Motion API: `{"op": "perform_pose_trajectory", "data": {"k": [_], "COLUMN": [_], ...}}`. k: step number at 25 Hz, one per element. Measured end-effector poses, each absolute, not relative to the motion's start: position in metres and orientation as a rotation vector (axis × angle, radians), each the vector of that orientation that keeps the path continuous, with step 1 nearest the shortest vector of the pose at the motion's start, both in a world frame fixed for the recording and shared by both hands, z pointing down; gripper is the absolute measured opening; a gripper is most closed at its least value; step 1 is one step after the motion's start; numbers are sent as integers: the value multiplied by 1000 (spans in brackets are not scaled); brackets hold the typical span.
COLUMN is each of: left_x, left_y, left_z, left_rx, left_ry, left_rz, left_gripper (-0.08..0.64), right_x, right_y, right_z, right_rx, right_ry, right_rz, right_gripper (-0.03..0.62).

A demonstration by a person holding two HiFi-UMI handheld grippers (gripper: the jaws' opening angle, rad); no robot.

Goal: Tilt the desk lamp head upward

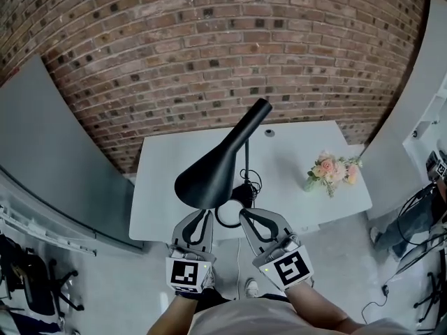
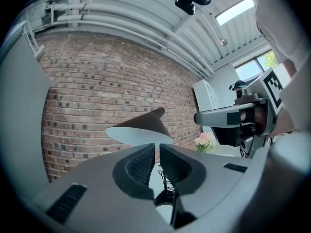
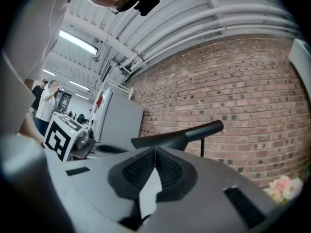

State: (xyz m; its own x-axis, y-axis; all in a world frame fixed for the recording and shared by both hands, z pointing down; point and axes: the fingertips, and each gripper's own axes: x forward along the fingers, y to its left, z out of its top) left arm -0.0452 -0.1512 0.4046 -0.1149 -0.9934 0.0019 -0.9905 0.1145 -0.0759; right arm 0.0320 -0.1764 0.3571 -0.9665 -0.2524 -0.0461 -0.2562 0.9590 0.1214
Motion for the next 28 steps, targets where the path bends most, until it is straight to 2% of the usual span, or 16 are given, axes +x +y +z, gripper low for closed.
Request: {"op": "perform_pose_trajectory", "data": {"k": [28], "left_x": [-89], "left_y": [-182], "left_z": [417], "left_rx": [-2161], "left_ry": [2234], "left_rz": [-119], "left_gripper": [34], "right_x": [-18], "right_y": [-206], "right_z": [349], "right_rx": [-479], "right_ry": [3048], "right_rz": [186], "right_gripper": [17]}}
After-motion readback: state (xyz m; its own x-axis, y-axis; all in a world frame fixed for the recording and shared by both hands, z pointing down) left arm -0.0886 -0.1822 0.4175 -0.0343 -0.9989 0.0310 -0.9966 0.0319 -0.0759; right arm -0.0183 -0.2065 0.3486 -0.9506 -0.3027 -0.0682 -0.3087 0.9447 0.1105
